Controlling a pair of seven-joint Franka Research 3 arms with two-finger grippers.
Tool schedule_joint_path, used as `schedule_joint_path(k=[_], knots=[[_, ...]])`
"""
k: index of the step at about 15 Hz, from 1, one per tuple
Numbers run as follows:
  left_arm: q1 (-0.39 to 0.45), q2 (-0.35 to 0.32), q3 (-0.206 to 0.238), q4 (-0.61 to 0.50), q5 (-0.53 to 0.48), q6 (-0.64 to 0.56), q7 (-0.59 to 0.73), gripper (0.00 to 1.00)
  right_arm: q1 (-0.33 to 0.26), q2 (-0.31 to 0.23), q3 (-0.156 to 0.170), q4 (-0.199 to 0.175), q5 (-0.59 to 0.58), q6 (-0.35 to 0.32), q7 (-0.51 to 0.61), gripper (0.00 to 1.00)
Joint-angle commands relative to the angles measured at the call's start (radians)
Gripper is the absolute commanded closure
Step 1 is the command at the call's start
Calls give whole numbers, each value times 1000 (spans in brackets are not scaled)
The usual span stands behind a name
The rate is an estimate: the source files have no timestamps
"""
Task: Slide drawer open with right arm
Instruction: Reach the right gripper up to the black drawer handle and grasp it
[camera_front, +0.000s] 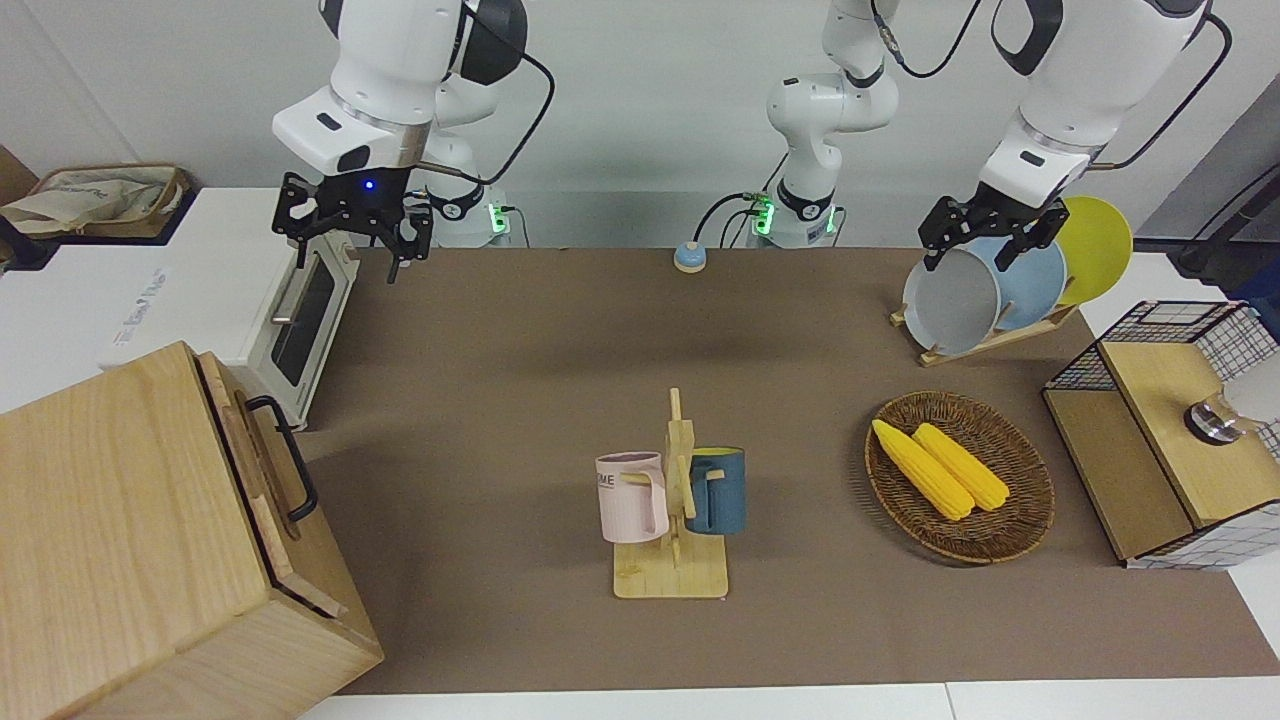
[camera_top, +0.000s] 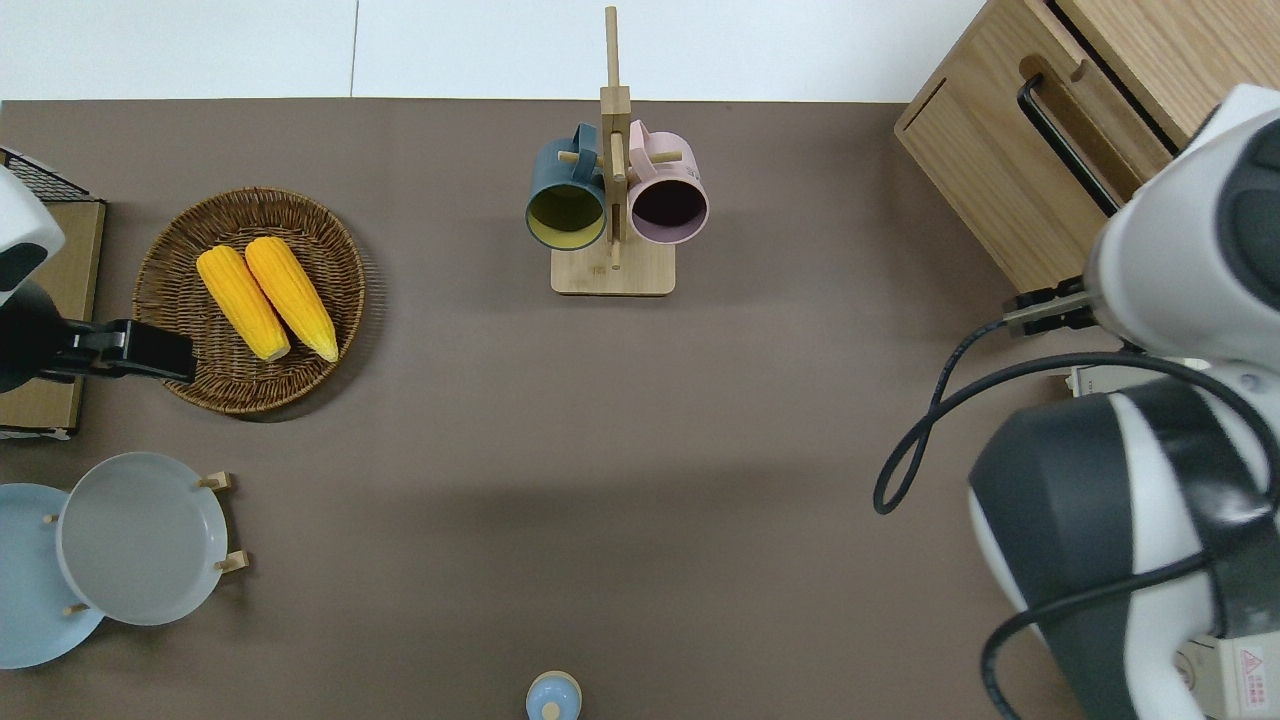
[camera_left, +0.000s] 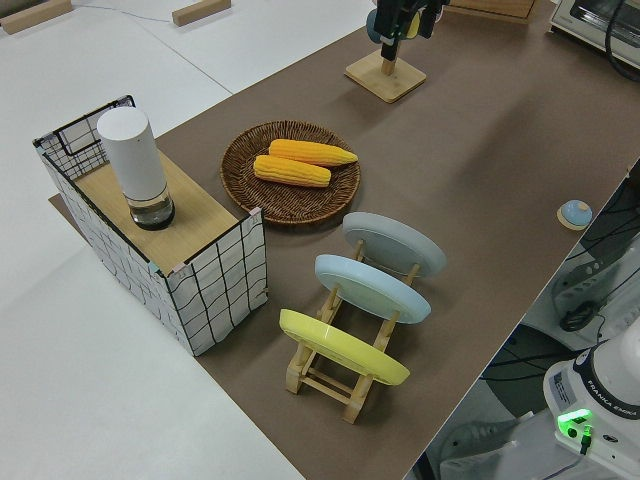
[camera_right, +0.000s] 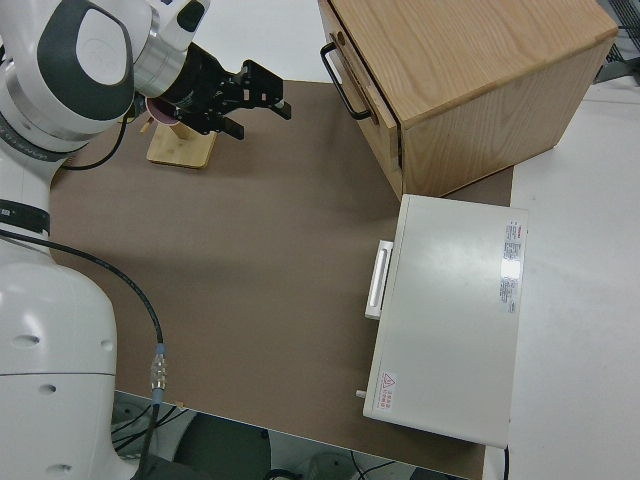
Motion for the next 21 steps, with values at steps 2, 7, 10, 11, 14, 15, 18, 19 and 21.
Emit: schedule_joint_path(k=[2, 7, 10, 11, 14, 15, 18, 19, 21], knots=[[5, 11, -7, 26, 17, -20, 10, 7, 53, 44, 7, -51, -247, 1, -6, 21], [5, 11, -7, 24, 17, -20, 10, 7, 102, 81, 7, -120, -457, 55, 57, 21], [5, 11, -7, 24, 17, -20, 10, 7, 104, 85, 11, -186, -586, 121, 118, 21], [5, 11, -7, 26, 17, -20, 10, 7, 104, 97, 12, -189, -616, 135, 126, 21], [5, 11, -7, 24, 17, -20, 10, 7, 104, 142, 12, -189, -708, 158, 153, 21], [5, 11, -7, 24, 17, -20, 10, 7, 105, 157, 12, -189, -746, 159, 175, 21], [5, 11, -7, 24, 17, -20, 8, 7, 118, 203, 13, -189, -827, 164, 224, 21], [5, 11, -7, 24, 17, -20, 10, 7, 121, 219, 13, -189, -862, 164, 246, 21], [5, 11, -7, 24, 17, -20, 10, 7, 122, 245, 13, -189, -909, 164, 275, 21]])
